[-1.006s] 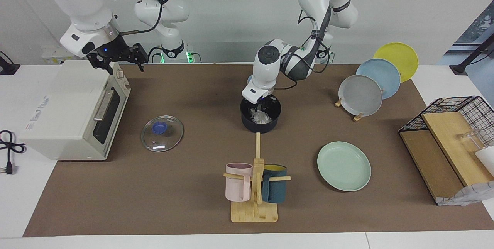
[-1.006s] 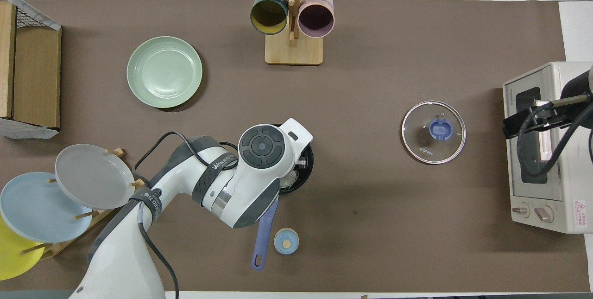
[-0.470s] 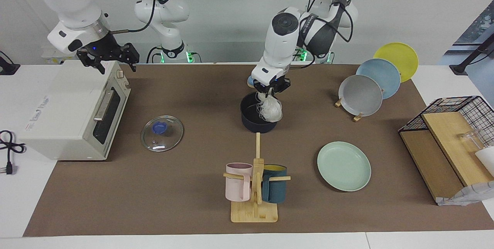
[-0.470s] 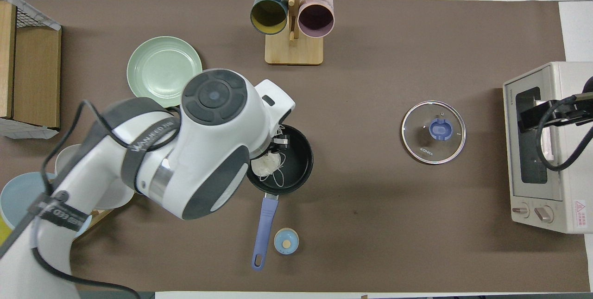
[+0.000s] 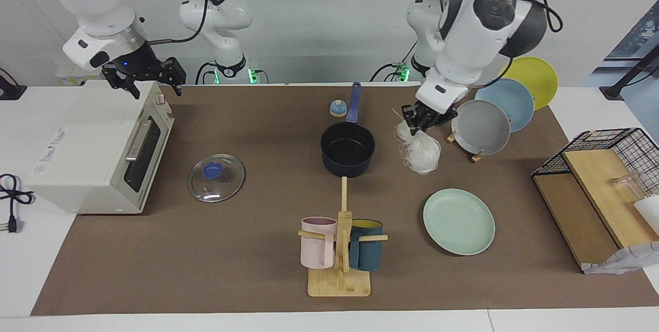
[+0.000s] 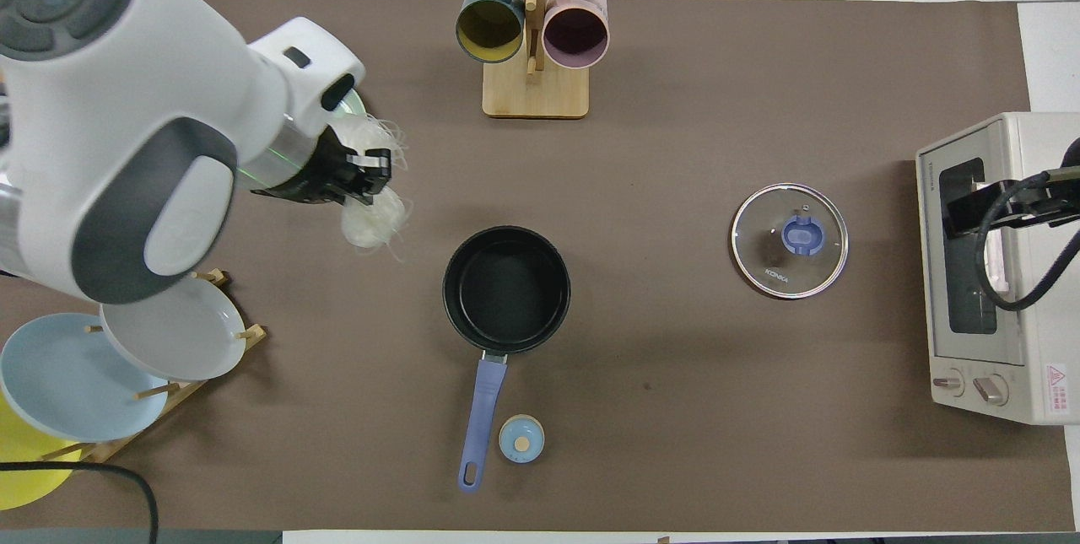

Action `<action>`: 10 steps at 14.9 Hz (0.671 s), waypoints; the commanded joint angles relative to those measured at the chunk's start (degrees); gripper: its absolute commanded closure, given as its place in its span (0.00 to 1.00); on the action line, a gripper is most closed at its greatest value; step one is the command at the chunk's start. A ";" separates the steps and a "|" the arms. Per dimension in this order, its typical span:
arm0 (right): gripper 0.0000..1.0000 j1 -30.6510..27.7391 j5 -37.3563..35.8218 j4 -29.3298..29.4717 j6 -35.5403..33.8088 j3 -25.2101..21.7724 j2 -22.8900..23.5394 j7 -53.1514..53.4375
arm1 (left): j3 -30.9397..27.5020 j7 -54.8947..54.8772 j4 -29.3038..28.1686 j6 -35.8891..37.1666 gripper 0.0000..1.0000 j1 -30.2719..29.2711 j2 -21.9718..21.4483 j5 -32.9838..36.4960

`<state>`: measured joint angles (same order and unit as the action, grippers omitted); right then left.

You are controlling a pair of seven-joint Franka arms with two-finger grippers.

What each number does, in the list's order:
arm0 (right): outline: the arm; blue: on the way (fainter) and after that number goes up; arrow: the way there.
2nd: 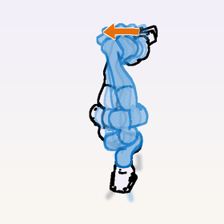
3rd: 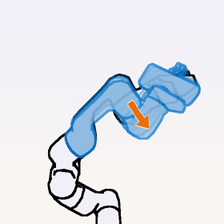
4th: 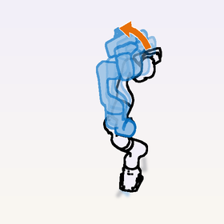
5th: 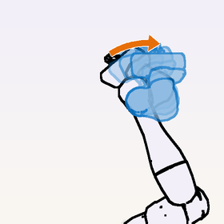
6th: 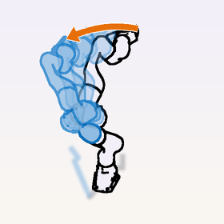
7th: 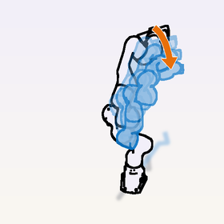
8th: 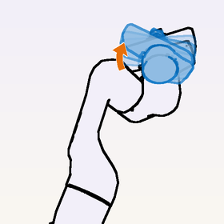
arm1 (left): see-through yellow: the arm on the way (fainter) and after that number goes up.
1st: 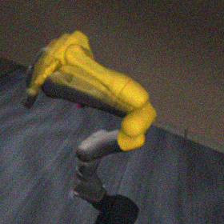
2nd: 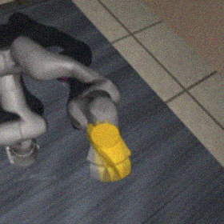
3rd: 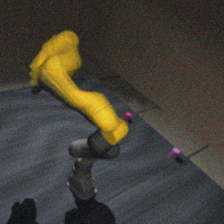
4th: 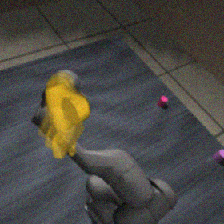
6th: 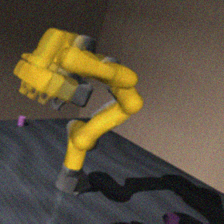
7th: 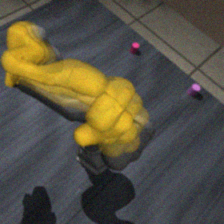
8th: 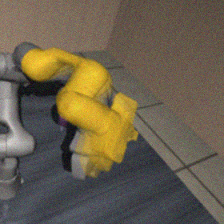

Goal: Transfer vermicelli from pot to plate
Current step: 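Carry the vermicelli to the pale green plate and open the left gripper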

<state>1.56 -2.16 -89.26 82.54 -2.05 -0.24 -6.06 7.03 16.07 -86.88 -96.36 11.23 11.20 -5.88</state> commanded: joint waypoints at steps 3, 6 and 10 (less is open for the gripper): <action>0.00 -0.77 1.11 -0.21 2.89 0.64 -0.46 0.52 | 0.44 -14.91 0.05 -7.95 1.00 -7.88 6.63 -0.27; 0.00 -0.34 1.11 -0.21 2.98 0.73 -0.46 0.78 | 0.44 -17.56 -1.80 -13.14 1.00 -9.04 10.14 2.62; 0.00 -0.33 1.11 -0.21 3.07 0.73 -0.46 0.79 | 0.44 -19.85 -3.03 -18.68 1.00 -9.30 14.28 3.07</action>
<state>1.84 -2.16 -89.25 84.82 -1.78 -0.25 -6.06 7.19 -2.22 -88.97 -112.26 2.10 24.78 -3.81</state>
